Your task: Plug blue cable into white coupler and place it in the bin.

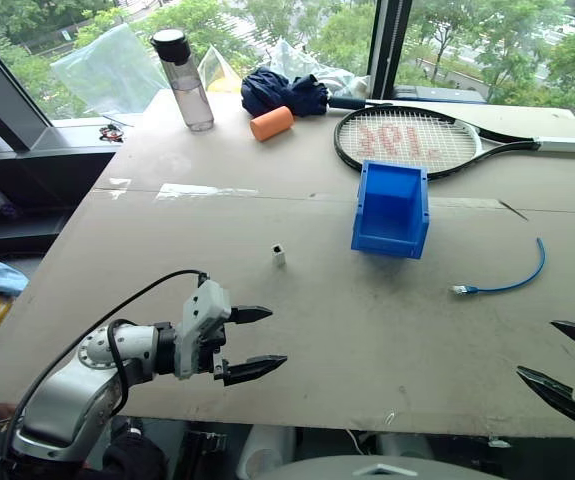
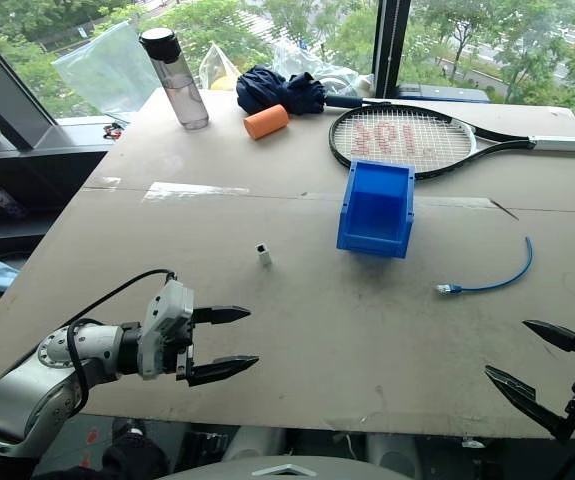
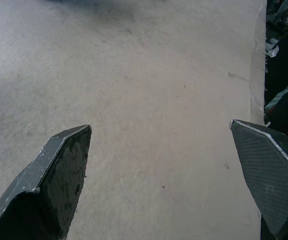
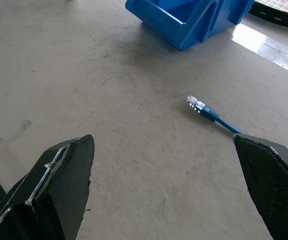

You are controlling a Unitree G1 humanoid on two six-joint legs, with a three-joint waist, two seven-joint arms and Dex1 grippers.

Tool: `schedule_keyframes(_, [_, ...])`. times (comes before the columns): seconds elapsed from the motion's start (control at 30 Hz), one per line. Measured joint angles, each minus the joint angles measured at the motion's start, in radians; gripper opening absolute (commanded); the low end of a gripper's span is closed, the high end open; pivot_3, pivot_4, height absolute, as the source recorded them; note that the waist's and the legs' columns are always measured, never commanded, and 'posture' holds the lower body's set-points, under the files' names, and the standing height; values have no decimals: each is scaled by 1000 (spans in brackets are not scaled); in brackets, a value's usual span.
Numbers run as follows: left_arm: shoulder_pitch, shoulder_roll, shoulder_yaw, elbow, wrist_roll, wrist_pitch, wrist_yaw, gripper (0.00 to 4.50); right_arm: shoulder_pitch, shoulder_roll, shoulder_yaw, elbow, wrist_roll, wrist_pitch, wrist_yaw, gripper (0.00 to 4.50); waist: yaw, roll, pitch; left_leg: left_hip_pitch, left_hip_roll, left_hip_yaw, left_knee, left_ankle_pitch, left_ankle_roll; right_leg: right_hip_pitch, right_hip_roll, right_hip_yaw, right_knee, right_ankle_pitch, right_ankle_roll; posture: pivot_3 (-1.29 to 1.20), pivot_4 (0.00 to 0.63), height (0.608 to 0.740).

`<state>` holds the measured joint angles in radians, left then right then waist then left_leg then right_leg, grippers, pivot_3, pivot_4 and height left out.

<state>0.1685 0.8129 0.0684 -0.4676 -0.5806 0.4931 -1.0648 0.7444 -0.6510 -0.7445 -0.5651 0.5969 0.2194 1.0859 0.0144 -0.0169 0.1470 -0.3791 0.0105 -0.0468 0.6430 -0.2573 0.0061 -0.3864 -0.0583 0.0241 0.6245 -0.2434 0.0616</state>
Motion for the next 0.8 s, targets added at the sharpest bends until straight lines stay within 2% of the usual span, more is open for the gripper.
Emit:
schedule_keyframes(0.17, [-34,-37,0,-2,-15,4,13,4492,-76,-29,51,8,-35,25,-47,4500,-1,0,0,0,0,1,1,0,0,0,0,1,0,0,0,0,150,740])
schedule_keyframes(0.27, [-97,-79,-2,-16,-50,43,63,4492,-109,-105,92,9,-67,85,-74,4500,0,0,0,0,-1,1,2,0,0,0,0,1,0,1,-2,0,150,740])
schedule_keyframes(0.33, [-162,-89,-39,-17,-48,63,82,4492,-187,-197,179,4,-94,185,-113,4500,0,-1,0,0,-2,3,3,0,0,0,1,0,0,2,-3,0,150,740])
schedule_keyframes(0.37, [-176,-93,-51,-20,-48,65,82,4492,-208,-209,197,0,-99,204,-120,4500,0,-1,0,-1,-3,5,3,0,0,0,1,0,0,2,-3,0,150,740])
schedule_keyframes(0.43, [-189,-76,-84,-22,-29,61,62,4492,-314,-254,285,4,-127,256,-153,4500,-4,-1,0,0,-3,7,3,0,1,0,3,1,0,2,-3,0,150,740])
schedule_keyframes(0.47, [-200,-62,-101,-18,-14,56,44,4492,-421,-279,367,32,-152,283,-168,4500,-13,-3,1,1,-1,8,3,0,1,0,4,2,0,2,-3,0,150,740])
schedule_keyframes(0.57, [-238,-77,-127,-20,-6,56,51,4492,-599,-314,493,114,-203,316,-187,4500,-12,-2,2,0,-2,8,4,-1,1,0,4,2,0,2,-4,0,150,740])
schedule_keyframes(0.67, [-241,-82,-146,-48,-5,71,74,4492,-752,-362,619,239,-260,336,-154,4500,-2,-2,2,0,-2,8,4,-2,3,0,4,2,0,3,-4,0,150,740])
schedule_keyframes(0.8, [-228,-73,-149,-87,-8,81,87,4492,-899,-363,738,365,-290,331,-86,4500,-2,-2,2,-1,-2,9,5,-2,3,0,4,3,0,3,-3,0,150,740])
